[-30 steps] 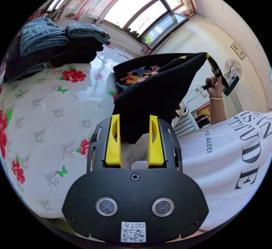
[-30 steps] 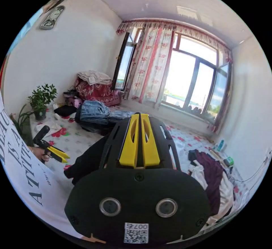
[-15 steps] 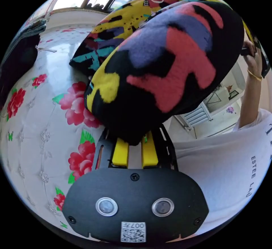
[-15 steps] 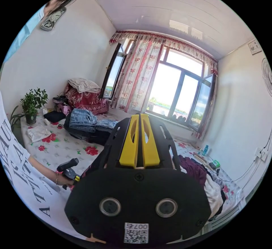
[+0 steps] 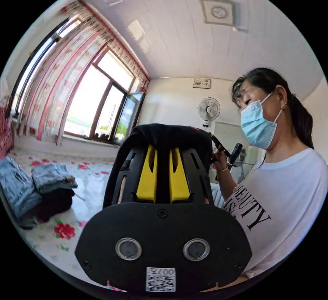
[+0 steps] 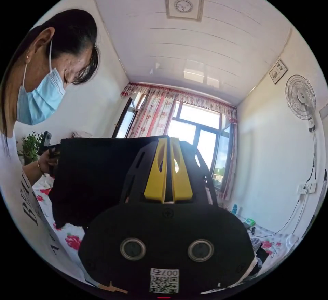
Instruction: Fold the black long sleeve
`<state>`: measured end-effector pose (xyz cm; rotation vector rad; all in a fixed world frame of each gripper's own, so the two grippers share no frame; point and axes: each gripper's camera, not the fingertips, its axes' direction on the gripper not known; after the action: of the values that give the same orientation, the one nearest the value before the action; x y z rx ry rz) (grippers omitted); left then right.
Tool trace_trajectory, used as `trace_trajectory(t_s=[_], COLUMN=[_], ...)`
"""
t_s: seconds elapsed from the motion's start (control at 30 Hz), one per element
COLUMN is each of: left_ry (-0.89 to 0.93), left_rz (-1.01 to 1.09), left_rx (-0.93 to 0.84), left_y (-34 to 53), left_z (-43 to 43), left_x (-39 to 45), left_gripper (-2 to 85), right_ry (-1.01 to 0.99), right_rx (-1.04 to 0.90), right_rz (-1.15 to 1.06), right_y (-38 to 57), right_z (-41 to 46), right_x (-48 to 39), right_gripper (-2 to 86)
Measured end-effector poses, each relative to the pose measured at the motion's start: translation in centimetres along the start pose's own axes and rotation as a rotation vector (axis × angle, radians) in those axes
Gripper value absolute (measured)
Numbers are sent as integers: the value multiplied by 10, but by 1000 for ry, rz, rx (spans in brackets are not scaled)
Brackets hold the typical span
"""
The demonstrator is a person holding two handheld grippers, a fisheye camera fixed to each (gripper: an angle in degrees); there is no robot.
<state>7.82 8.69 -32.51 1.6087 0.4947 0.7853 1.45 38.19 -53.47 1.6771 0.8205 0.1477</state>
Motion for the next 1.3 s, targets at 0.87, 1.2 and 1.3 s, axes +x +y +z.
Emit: trace_trajectory(t_s=[0.87,1.2,1.3], left_ry=[-868,-1200,-1440], left_rz=[-804,-618,-651], left_rx=[-1028,-882,-687], left_y=[507,361,316], left_z=[-1,-77,-131], left_x=[-214,-311,-323], left_gripper=[135,32,48], right_ry=[-337,280,520], right_rx=[-1576,-1432,-1365], right_rz=[307,234,369], right_y=[630,566,540], right_z=[248,321,317], right_x=[-95,70,121], right_gripper=[102,66,78])
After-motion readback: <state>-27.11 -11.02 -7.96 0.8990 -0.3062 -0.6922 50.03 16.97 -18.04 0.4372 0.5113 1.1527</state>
